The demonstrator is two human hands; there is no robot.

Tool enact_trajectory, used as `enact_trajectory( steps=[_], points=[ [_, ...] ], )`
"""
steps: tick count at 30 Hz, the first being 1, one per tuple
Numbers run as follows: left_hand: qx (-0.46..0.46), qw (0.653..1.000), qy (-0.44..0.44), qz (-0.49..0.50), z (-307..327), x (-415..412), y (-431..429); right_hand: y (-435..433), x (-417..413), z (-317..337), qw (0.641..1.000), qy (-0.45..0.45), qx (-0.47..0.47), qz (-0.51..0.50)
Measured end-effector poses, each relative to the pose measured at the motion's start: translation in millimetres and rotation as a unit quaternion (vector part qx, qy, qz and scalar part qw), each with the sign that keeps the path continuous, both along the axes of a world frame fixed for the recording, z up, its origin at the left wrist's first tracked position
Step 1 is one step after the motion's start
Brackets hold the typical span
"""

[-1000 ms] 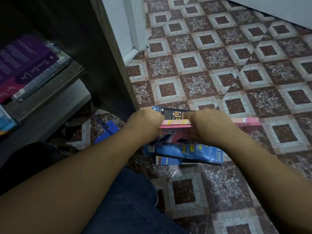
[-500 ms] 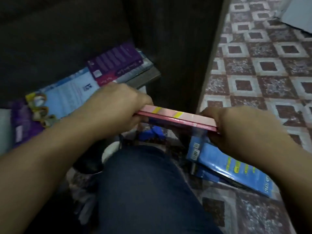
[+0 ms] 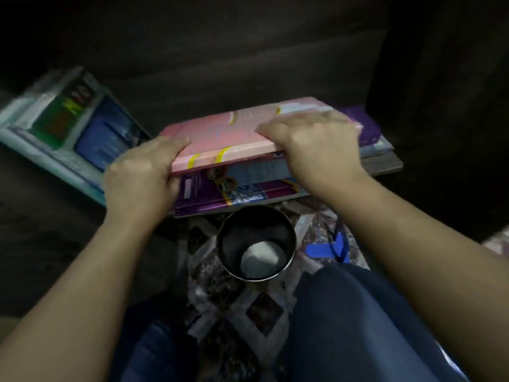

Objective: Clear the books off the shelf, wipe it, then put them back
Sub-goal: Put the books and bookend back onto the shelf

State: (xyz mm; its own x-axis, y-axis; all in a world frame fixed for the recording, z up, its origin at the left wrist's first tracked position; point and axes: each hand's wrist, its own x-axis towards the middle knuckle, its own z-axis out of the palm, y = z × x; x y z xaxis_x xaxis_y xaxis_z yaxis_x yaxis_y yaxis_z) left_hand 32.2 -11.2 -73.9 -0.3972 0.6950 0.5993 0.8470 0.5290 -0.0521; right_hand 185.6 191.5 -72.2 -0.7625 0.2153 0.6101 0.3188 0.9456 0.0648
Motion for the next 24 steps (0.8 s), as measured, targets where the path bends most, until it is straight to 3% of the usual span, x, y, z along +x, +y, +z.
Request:
enact_trajectory(
  steps=[4, 7, 10, 13, 19, 24],
  points=[
    [-0.030, 0.997, -0.041, 0.057, -45, -40, -4, -3, -54, -30, 0.996, -0.092, -0.002, 0.012],
    [-0.079, 0.991, -0.099, 0.052, -78, -56, -7, -5, -71, -56, 0.975, -0.213, -0.059, -0.006],
    [-0.143, 0.974, -0.172, 0.047, -98, -64, -8, -9, -71, -82, 0.955, -0.277, -0.102, -0.011],
    [-0.189, 0.952, -0.236, 0.053, -101, -67, -6, -1, -70, -92, 0.948, -0.303, -0.099, -0.006],
    [-0.174, 0.952, -0.237, 0.087, -99, -55, 4, 0, -75, -86, 0.931, -0.339, -0.135, -0.023],
    [-0.094, 0.970, -0.216, 0.055, -93, -44, 20, 3, -74, -58, 0.962, -0.243, -0.099, -0.072]
  ],
)
